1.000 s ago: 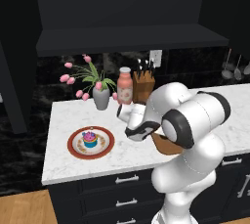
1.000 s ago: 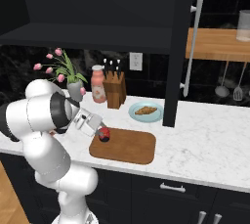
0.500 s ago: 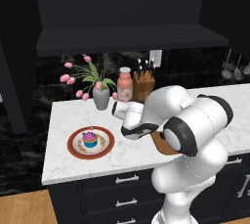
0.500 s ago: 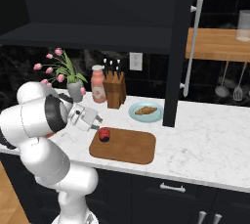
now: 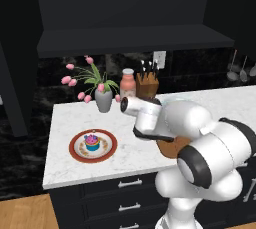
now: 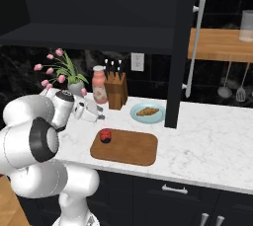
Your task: From the different types of pastries on the counter, select a croissant and place it on the cutting board. Then retrieve a jar of jam from the cabinet and place it alongside the croissant on the cutting board.
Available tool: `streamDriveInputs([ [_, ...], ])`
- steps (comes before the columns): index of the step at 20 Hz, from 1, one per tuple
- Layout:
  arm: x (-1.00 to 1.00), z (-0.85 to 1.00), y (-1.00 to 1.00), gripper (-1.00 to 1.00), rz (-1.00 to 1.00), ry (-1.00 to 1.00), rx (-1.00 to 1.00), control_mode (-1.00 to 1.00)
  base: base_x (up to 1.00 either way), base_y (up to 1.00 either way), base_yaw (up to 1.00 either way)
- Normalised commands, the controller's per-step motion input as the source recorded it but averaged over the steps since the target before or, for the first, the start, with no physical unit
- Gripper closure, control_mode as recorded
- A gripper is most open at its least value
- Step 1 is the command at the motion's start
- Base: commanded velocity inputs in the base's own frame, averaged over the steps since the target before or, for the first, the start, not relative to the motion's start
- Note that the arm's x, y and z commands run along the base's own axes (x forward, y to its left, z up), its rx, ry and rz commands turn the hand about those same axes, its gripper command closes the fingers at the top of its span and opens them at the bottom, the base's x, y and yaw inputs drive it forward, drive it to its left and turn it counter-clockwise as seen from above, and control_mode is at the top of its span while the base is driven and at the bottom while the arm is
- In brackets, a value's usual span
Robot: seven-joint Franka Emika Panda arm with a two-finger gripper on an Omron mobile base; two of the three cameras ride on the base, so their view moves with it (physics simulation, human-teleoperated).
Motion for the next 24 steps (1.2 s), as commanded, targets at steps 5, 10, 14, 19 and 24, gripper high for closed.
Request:
streamDriveInputs([
  [5, 0.09, 0.3, -0.46, -1.0, 0.36, 0.17, 0.21, -1.0, 0.0, 0.0, 0.0],
  [10, 0.15, 0.01, -0.39, -1.0, 0.29, 0.15, 0.21, -1.0, 0.0, 0.0, 0.0],
  [14, 0.36, -0.01, -0.3, -1.0, 0.17, 0.12, 0.12, -1.0, 0.0, 0.0, 0.0],
  [19, 0.48, 0.0, -0.44, -1.0, 0.2, 0.09, 0.12, -1.0, 0.0, 0.0, 0.0],
  [24, 0.46, 0.0, -0.48, -1.0, 0.17, 0.08, 0.11, -1.0, 0.0, 0.0, 0.0],
])
